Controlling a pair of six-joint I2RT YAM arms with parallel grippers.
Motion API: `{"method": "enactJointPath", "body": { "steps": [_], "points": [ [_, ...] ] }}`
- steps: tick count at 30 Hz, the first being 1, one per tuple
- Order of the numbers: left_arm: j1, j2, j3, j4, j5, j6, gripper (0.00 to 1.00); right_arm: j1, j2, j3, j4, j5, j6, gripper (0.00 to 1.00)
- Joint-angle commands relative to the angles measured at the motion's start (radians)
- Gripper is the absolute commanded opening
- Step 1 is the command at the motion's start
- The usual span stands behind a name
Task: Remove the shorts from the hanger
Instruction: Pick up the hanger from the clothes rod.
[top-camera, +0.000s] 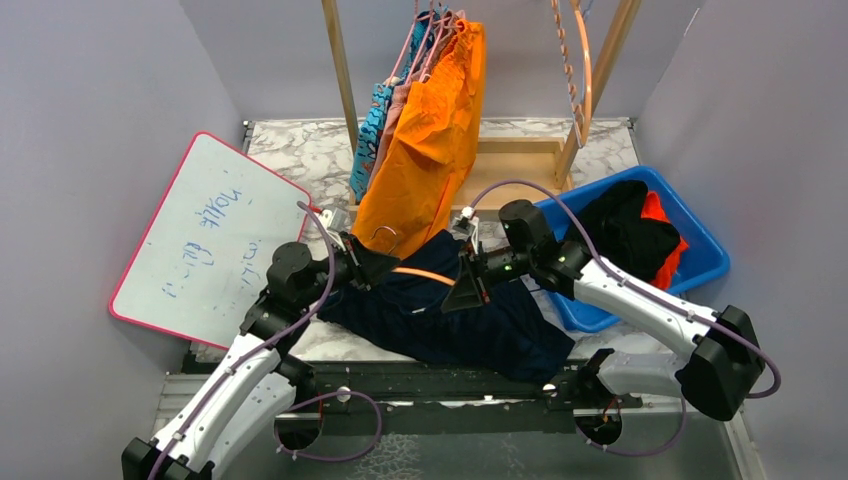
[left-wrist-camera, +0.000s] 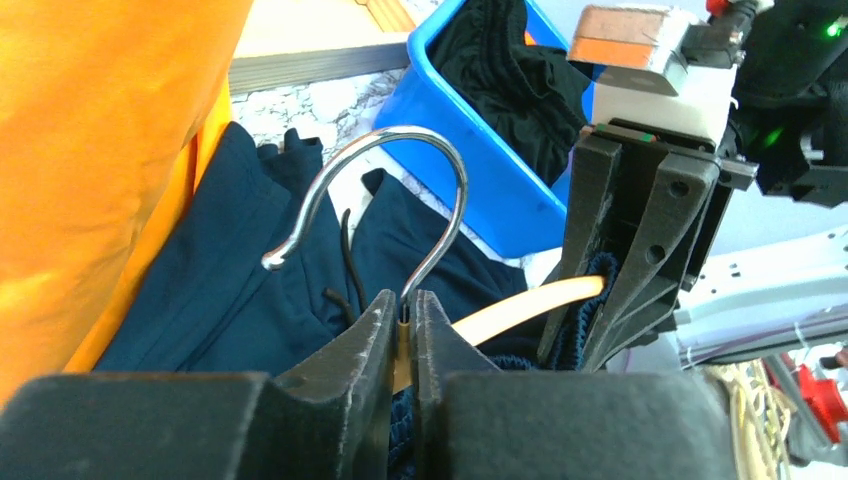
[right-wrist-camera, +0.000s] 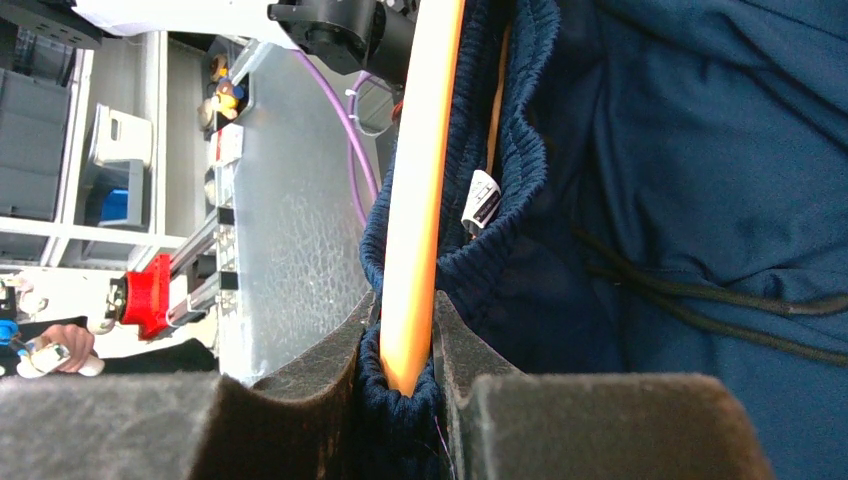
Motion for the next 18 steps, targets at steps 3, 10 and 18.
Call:
{"method": "enactJointPath", "body": {
  "steps": [3, 10, 18],
  "points": [
    [-0.013, -0.022, -0.018, -0.017, 0.034, 0.007, 0.00, 0.016, 0.008, 0.052, 0.052, -0.011, -0.010, 0.06],
    [-0.014, -0.064, 0.047, -0.142, -0.061, 0.103, 0.00, 0.016, -0.063, 0.082, -0.060, 0.158, 0.003, 0.60],
    [-0.014, -0.067, 0.092, -0.232, -0.178, 0.154, 0.00, 0.016, -0.169, 0.072, -0.078, 0.313, 0.035, 0.81]
  ]
}}
